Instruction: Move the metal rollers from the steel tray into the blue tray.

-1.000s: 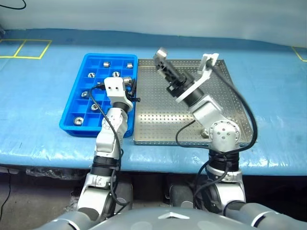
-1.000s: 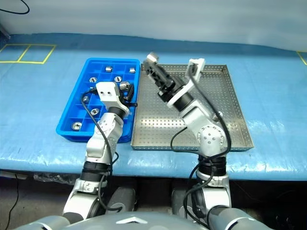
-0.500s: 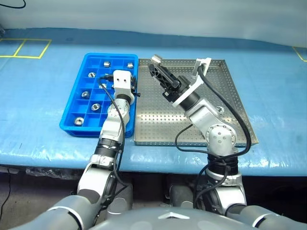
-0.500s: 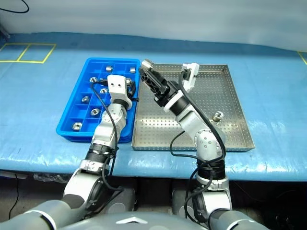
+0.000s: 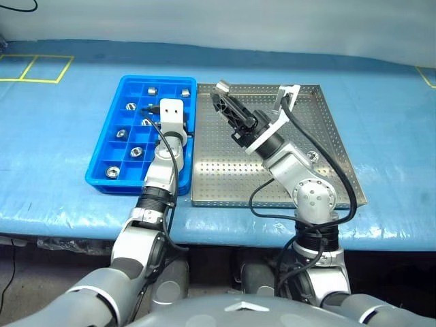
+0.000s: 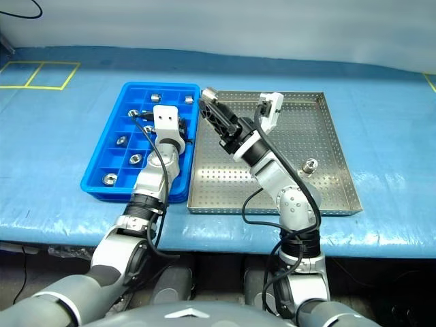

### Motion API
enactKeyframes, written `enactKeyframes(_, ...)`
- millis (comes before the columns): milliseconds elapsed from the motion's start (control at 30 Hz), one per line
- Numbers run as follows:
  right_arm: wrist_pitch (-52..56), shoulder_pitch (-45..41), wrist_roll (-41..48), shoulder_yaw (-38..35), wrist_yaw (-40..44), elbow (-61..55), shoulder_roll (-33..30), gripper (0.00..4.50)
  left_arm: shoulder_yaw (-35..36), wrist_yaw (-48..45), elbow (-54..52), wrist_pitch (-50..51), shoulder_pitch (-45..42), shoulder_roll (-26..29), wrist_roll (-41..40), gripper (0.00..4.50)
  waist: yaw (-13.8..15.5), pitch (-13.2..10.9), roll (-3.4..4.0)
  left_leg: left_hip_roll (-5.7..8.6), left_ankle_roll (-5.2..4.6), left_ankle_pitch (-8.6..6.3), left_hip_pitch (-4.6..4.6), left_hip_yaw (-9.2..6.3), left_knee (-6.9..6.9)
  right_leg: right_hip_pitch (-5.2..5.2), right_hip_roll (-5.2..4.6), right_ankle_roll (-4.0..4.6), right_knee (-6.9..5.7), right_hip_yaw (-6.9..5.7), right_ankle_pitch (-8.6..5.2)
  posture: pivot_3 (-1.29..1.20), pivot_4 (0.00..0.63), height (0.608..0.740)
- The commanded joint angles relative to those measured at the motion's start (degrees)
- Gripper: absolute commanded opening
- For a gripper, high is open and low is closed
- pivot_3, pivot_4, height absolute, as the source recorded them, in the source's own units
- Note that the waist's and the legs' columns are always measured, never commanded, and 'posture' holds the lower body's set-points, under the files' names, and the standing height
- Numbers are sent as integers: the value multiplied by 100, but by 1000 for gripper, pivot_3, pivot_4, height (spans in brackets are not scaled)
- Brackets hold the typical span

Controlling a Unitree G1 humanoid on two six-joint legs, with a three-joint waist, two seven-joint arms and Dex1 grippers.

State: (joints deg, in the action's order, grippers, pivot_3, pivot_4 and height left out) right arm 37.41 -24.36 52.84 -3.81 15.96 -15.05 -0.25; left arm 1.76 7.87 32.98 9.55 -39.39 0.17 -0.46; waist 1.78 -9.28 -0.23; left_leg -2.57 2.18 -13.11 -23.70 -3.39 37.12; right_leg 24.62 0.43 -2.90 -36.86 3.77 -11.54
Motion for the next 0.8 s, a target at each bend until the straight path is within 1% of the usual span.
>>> enactKeyframes(33,-117,-1,29,19,52,-305,22,1796,4,-170,-145,45,-58,-15,-43,1311,-1,0,0,0,0,0,0,0,0,0,0,0,0,0,0,140,150,740)
enactKeyframes(267,-112,-1,-28,39,65,-298,23,1796,63,23,-247,280,102,-35,17,1311,-1,1,0,0,0,0,2,0,1,-3,-1,0,-1,1,1,146,150,740)
enactKeyframes(333,-111,-5,-24,38,65,-294,33,1796,114,-123,-297,320,153,-45,-116,2040,-2,1,0,0,0,0,3,0,1,-3,-1,0,-1,1,1,150,150,740)
enactKeyframes(367,-112,-11,-19,33,60,-287,42,1796,107,-133,-338,344,175,-40,-105,2285,-1,1,1,0,0,0,4,0,1,-3,-1,0,-2,1,1,150,150,740)
enactKeyframes(400,-112,-16,-14,28,57,-282,49,1796,99,-134,-368,361,187,-36,-88,2653,1,1,1,0,0,0,5,0,0,-3,0,1,-4,1,1,150,150,740)
enactKeyframes(500,-106,-50,-92,68,44,-241,41,1796,12,-157,-649,397,265,4,2,3578,12,1,0,0,0,0,7,0,2,-6,-1,0,-5,1,1,161,150,740)
enactKeyframes(633,-109,-109,-315,231,80,-144,23,1796,53,-267,-1472,585,554,-1,-115,3578,31,1,0,1,0,0,4,1,5,-6,-3,-2,-3,2,2,191,150,740)
enactKeyframes(733,-27,-290,-822,631,133,25,-149,1796,-48,-1082,-2607,542,1055,35,-628,3578,29,1,1,0,0,0,2,1,3,-2,-2,15,-3,2,12,212,150,740)
enactKeyframes(800,38,-528,-1230,890,22,354,-205,1796,-131,-1338,-3326,541,1445,127,-729,3578,54,1,1,-1,1,1,3,1,0,-1,-2,22,-5,2,14,245,150,740)
